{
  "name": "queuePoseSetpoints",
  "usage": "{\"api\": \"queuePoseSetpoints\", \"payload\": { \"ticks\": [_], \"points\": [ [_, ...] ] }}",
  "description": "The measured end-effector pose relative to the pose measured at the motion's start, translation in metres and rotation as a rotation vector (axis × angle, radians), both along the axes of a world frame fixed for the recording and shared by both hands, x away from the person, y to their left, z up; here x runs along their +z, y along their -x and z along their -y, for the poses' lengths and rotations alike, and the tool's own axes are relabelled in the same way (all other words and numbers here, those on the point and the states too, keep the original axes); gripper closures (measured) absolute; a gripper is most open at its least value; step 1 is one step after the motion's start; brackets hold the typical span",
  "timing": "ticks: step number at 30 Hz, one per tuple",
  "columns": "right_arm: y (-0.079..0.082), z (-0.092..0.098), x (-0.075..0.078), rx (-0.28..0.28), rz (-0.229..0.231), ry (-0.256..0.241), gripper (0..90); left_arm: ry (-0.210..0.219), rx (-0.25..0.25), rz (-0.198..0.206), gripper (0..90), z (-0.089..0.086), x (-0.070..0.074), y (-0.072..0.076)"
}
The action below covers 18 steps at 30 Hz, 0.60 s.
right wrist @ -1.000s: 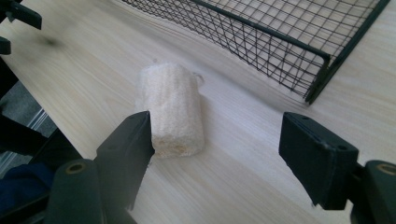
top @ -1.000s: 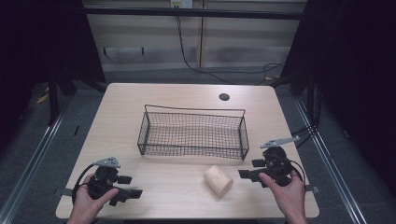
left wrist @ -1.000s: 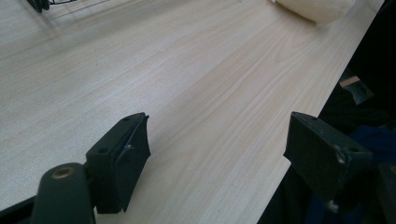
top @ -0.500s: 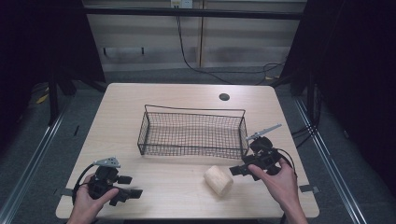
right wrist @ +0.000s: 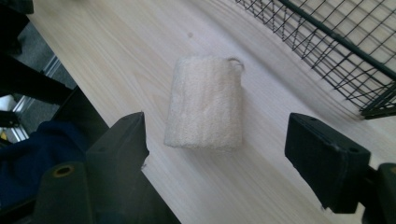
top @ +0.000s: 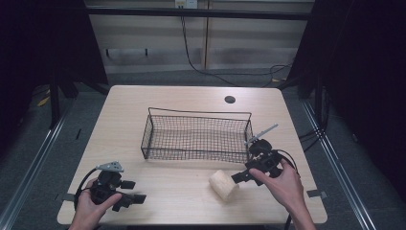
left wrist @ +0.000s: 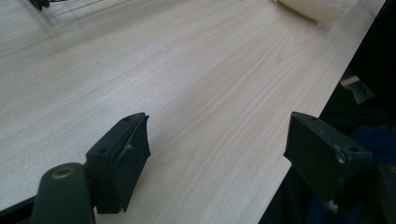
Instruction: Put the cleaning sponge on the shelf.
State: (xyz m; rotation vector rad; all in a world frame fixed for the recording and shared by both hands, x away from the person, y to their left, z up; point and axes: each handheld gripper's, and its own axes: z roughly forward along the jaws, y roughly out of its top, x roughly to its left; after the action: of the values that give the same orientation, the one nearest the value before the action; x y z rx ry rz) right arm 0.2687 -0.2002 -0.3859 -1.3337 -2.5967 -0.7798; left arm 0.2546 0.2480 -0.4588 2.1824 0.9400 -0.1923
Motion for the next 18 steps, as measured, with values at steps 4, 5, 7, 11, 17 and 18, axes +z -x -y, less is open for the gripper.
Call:
{"api": "queuePoseSetpoints", "payload": {
  "ticks": [4,5,7,11,17,18],
  "points": [
    [-0.004,-0.006,-0.007,0.015,-0.037,0.009,21.0,-0.002,0.001,-0.001,21.4,0.000,0.000,-0.001],
    [-0.005,-0.007,-0.008,0.019,-0.046,0.014,21.0,-0.004,-0.002,0.000,21.4,-0.001,0.000,-0.001],
    [-0.007,-0.010,-0.012,0.031,-0.068,0.027,21.0,0.000,-0.001,0.000,21.4,-0.001,0.000,0.000],
    [-0.009,-0.018,-0.013,0.055,-0.078,0.041,19.8,-0.002,-0.003,-0.002,21.4,0.000,0.000,0.000],
    [-0.013,-0.028,-0.016,0.084,-0.115,0.076,19.9,-0.002,-0.002,-0.001,21.4,0.000,0.000,-0.001],
    [-0.014,-0.030,-0.017,0.081,-0.117,0.084,20.0,-0.003,-0.002,-0.002,21.4,0.000,0.000,-0.001]
  ]
}}
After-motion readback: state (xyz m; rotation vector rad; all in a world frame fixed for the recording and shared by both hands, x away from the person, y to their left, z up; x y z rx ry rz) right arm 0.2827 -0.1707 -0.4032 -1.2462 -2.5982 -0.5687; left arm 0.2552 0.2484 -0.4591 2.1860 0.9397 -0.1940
